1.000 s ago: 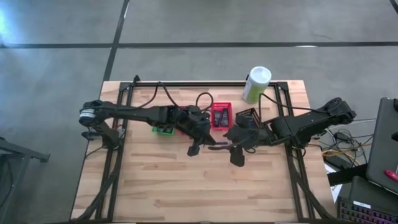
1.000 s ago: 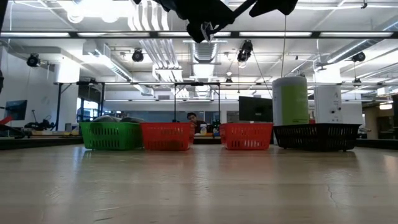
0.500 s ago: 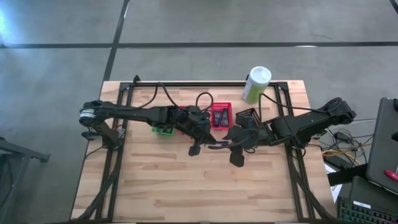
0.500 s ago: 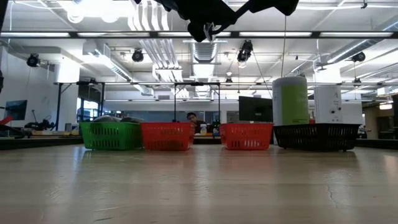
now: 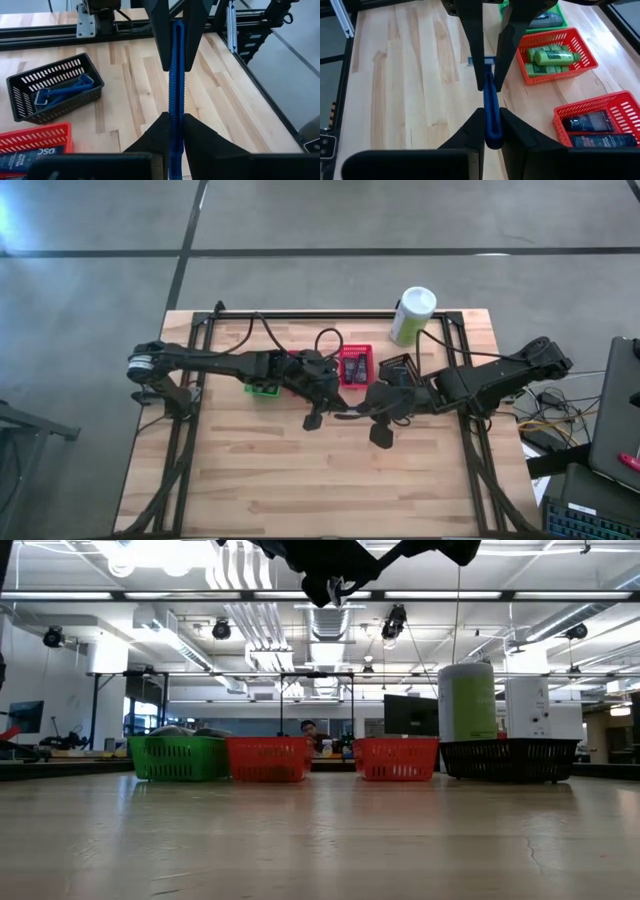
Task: Pick & Place Travel size toiletries
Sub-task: Put the blue shaver into the black bin
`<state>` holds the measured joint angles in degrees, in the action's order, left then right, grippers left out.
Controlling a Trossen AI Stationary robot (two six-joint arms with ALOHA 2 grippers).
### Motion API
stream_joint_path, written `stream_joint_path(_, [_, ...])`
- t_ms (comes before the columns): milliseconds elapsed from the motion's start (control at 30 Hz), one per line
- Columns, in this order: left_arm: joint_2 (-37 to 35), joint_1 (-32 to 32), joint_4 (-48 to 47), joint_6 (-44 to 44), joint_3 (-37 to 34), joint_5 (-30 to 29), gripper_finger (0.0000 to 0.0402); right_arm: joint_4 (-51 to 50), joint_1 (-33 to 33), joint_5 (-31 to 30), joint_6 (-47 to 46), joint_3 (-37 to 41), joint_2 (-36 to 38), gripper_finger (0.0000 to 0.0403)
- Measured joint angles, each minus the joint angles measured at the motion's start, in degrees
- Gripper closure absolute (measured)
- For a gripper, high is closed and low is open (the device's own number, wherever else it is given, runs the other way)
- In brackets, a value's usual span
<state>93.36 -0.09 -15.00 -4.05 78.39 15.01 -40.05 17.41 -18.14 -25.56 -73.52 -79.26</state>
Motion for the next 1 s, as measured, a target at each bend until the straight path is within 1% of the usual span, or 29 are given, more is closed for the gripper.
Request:
stream_joint_path(67, [0.0,-0.1,0.1,-0.2,0.0,-0.3,0.0344,-0.1,-0.2,0.2,-0.4,0.0,0.0,0.0369])
stream_joint_path(133, [0.0,-0.1,1.1,-0.3,0.0,-0.3,0.032,-0.6,-0.3,0.2,-0.8,0.1,0.0,0.0369])
stream_joint_path(200, [-0.1,-0.1,2.1,-0.2,0.0,-0.5,0.029,-1.6,-0.4,0.2,-1.3,0.3,0.0,0.0369])
stream_joint_path(333, [-0.6,-0.3,3.1,-0.1,0.0,-3.1,0.0223,-5.4,-0.5,-0.2,-4.1,1.0,0.0,0.0369])
stream_joint_path(433, [-1.6,-0.3,1.8,-0.1,0.0,-5.1,0.0178,-10.0,-0.3,-3.1,-9.1,1.7,0.8,0.0369])
stream_joint_path(533, [-2.6,-0.3,-1.5,1.1,0.0,-7.3,0.0146,-16.7,0.9,-8.4,-17.0,2.3,2.7,0.0369])
stream_joint_path(633, [-3.5,-0.2,-4.7,2.2,0.0,-9.0,0.0132,-24.8,2.5,-12.4,-27.9,3.8,5.6,0.0369])
stream_joint_path(733, [-4.1,-0.3,-6.2,2.3,0.0,-9.5,0.0131,-31.6,4.6,-14.9,-40.4,7.1,9.3,0.0369])
stream_joint_path(833, [-4.3,-0.2,-6.2,2.3,0.0,-9.6,0.0133,-32.5,5.4,-14.7,-50.2,13.2,13.4,0.0369])
stream_joint_path(900, [-4.4,-0.2,-6.2,2.2,0.0,-9.8,0.0133,-32.5,5.1,-13.1,-55.5,18.1,15.8,0.0369])
stream_joint_path(1000, [-4.4,-0.2,-6.3,2.2,0.0,-10.1,0.0134,-28.6,4.5,-14.6,-59.5,24.5,19.1,0.0369])
